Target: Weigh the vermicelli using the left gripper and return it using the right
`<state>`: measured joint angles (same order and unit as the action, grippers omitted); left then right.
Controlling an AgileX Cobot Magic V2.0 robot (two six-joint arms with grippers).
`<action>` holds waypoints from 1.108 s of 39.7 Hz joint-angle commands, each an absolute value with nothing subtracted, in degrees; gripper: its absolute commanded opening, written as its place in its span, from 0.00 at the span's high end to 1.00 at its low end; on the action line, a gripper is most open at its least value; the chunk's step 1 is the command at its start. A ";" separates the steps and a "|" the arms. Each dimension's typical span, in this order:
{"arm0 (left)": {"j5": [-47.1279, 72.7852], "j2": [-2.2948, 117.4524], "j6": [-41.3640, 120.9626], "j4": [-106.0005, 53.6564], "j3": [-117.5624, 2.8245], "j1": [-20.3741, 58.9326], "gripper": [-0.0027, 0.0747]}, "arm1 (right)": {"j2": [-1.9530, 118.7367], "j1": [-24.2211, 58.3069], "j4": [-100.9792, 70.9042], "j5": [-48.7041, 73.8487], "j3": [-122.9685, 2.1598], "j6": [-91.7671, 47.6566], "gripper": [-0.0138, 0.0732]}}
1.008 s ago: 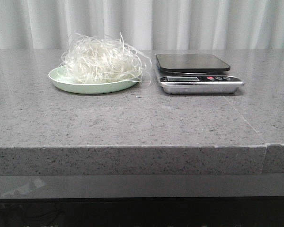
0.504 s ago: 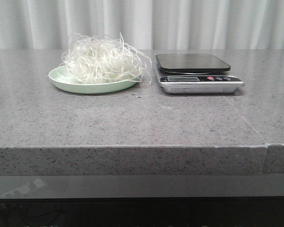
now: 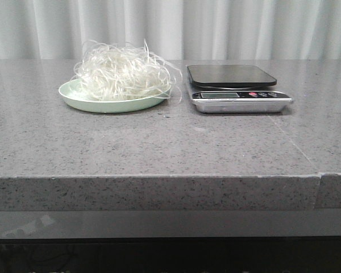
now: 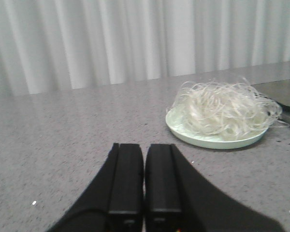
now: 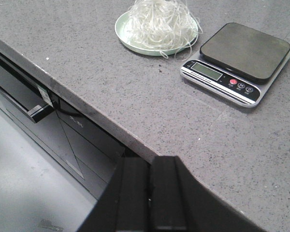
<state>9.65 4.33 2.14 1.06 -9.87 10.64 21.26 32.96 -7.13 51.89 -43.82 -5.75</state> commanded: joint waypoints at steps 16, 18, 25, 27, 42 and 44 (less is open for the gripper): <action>-5.12 -1.56 1.75 -1.27 2.44 6.54 0.76 | 21.72 32.75 -6.84 47.92 -45.17 -5.83 0.66; -5.74 -1.56 1.75 -1.27 2.44 6.39 0.76 | 21.72 32.75 -6.84 47.92 -45.17 -5.83 0.66; -5.91 -1.56 1.75 -1.27 2.44 5.13 0.76 | 21.72 32.75 -6.84 47.92 -45.17 -5.83 0.66; -5.91 -1.56 1.75 -1.27 2.44 4.80 0.76 | 21.72 32.75 -6.84 47.92 -45.17 -5.83 0.66; -5.91 -1.56 1.75 -1.27 2.44 3.50 0.76 | 21.72 32.75 -6.84 47.92 -45.17 -5.83 0.66; -5.91 -1.56 1.75 -1.27 2.44 3.50 0.76 | 21.72 32.75 -6.84 47.92 -45.17 -5.83 0.66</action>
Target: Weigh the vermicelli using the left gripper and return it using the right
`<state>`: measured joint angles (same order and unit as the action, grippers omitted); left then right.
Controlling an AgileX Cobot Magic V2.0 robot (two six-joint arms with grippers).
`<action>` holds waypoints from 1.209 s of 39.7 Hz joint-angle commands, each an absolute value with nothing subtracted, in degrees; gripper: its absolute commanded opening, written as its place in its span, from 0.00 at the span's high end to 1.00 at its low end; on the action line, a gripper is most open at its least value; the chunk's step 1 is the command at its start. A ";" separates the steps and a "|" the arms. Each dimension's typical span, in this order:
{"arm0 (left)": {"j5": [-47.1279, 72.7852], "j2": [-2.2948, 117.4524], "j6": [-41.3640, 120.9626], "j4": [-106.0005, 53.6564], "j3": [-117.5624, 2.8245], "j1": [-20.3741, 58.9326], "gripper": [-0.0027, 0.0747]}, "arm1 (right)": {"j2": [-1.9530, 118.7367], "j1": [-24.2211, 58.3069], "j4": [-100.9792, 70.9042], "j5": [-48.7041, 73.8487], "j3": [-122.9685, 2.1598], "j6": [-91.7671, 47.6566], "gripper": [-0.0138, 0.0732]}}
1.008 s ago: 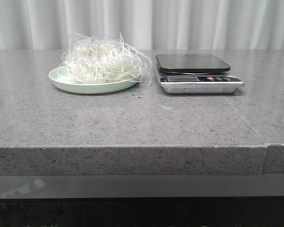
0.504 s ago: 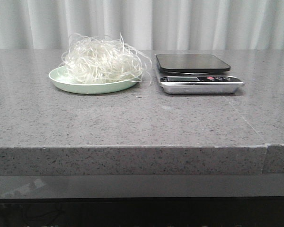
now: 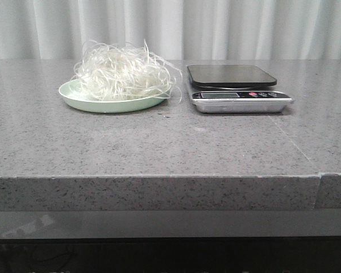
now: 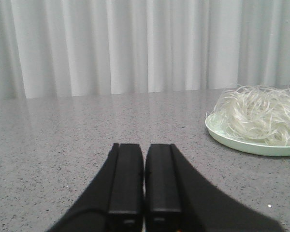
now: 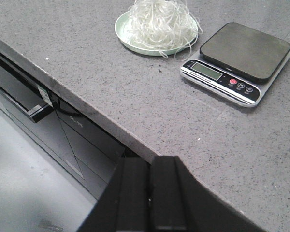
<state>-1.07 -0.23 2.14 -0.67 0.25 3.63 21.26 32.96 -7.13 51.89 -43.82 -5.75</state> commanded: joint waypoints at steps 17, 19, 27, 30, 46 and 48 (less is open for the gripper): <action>-5.91 -1.56 1.75 -1.27 2.44 2.26 0.76 | 21.72 32.75 -6.84 47.92 -45.17 -5.83 0.66; -5.91 -1.56 1.75 -1.27 2.44 2.26 0.76 | 21.72 32.75 -6.84 47.92 -45.17 -5.83 0.66; -5.91 -1.56 1.75 -1.27 2.44 2.26 0.76 | 21.72 32.75 -6.84 47.92 -45.17 -5.83 0.66; -5.91 -1.56 1.75 -1.27 2.44 2.26 0.76 | 21.72 32.75 -6.84 47.92 -45.17 -5.83 0.66; -5.91 -1.56 1.75 -1.27 2.44 2.26 0.76 | 16.73 26.70 -7.11 42.42 -40.09 -5.83 0.66; -5.91 -1.56 1.75 -1.27 2.44 2.26 0.76 | 14.97 23.74 -7.11 38.98 -37.21 -5.83 0.66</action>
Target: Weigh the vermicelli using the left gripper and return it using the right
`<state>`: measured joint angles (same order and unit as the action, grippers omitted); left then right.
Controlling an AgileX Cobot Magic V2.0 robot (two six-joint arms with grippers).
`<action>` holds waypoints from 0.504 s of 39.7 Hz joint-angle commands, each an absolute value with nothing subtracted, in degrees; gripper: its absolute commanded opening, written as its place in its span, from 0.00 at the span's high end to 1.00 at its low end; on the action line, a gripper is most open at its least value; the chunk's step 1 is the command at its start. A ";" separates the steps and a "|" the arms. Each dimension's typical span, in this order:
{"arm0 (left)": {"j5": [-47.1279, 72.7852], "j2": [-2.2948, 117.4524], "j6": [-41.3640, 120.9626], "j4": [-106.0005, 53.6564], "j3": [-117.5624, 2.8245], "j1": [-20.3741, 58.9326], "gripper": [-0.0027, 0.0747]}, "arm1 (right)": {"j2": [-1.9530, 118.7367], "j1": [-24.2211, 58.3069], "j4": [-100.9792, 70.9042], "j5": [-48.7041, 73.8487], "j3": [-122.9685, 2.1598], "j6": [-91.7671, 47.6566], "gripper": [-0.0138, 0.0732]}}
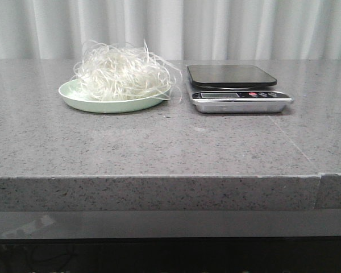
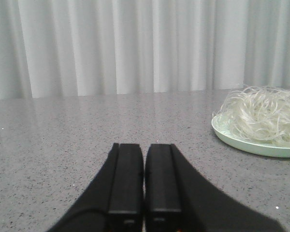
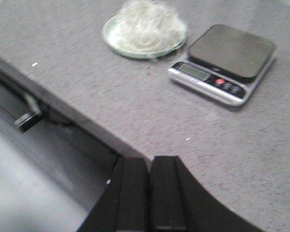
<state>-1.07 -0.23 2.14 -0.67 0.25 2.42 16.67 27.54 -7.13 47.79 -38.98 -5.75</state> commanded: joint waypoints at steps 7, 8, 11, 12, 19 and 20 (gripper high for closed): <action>-5.91 -1.56 1.75 -1.27 2.44 2.26 0.76 | 8.17 13.63 -7.11 28.90 -26.98 -5.83 0.66; -5.91 -1.56 1.75 -1.27 2.44 2.26 0.76 | 7.32 12.29 -7.11 27.63 -25.81 -5.83 0.66; -5.91 -1.56 1.75 -1.27 2.44 2.26 0.76 | 4.28 8.82 -7.11 24.73 -21.60 -5.83 0.66; -5.91 -1.56 1.75 -1.27 2.44 2.26 0.76 | 3.26 7.92 -7.11 23.81 -20.54 -5.83 0.66; -5.91 -1.56 1.75 -1.27 2.44 2.26 0.76 | -0.88 2.16 -7.59 19.07 -12.28 -5.83 0.66; -5.91 -1.56 1.75 -1.27 2.44 2.26 0.76 | -1.23 1.95 -7.59 18.36 -11.55 -5.83 0.66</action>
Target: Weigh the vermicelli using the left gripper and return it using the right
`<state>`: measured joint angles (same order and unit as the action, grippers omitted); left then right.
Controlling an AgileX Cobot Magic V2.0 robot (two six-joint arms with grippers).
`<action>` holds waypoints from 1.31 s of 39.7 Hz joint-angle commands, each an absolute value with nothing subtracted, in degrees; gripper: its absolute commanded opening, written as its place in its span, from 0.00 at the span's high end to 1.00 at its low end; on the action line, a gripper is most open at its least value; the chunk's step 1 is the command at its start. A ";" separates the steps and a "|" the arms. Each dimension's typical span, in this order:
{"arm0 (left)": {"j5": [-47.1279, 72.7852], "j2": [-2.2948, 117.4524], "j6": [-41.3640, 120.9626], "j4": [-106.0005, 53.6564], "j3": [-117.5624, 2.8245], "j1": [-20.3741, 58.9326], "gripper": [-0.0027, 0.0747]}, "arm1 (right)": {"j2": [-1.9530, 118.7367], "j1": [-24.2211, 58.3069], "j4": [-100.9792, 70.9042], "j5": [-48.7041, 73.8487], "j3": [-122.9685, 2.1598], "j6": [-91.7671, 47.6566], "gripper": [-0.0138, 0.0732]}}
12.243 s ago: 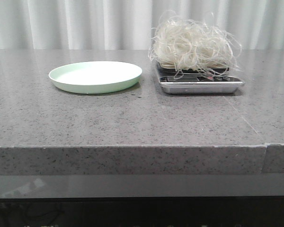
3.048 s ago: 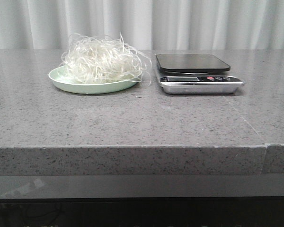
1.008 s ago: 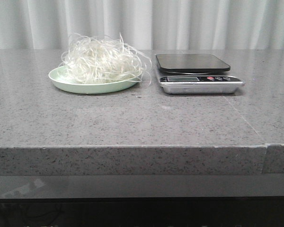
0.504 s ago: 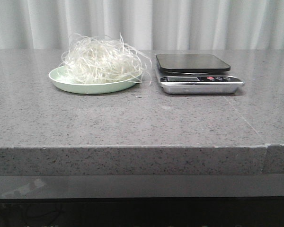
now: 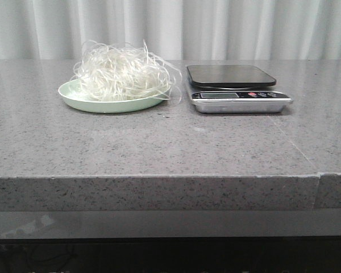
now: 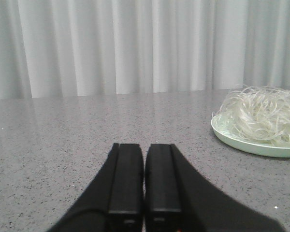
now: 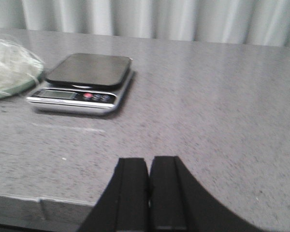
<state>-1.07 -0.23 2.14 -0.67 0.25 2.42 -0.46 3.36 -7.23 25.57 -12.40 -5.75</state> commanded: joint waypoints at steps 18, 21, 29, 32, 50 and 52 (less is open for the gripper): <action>-5.91 -1.56 1.75 -1.27 2.44 2.26 0.76 | -1.51 2.17 -7.78 0.74 0.69 -5.83 0.66; -5.91 -1.56 1.75 -1.27 2.44 2.26 0.76 | -1.51 2.17 -7.78 0.70 1.27 -5.83 0.66; -5.91 -1.56 1.75 -1.27 2.44 2.26 0.76 | -1.51 2.17 -7.78 0.70 1.27 -5.83 0.66; -5.91 -1.56 1.75 -1.27 2.44 2.26 0.76 | -1.51 2.17 -7.78 0.63 1.28 -5.83 0.66; -5.91 -1.56 1.75 -1.27 2.44 2.26 0.76 | -1.51 1.52 -2.83 -4.98 1.33 1.83 0.66; -5.91 -1.56 1.75 -1.27 2.44 2.26 0.76 | -1.51 0.98 -1.83 -4.98 1.33 2.22 0.66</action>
<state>-1.11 -0.23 2.14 -0.67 0.25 2.42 -0.65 1.82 -3.70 0.00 1.44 1.27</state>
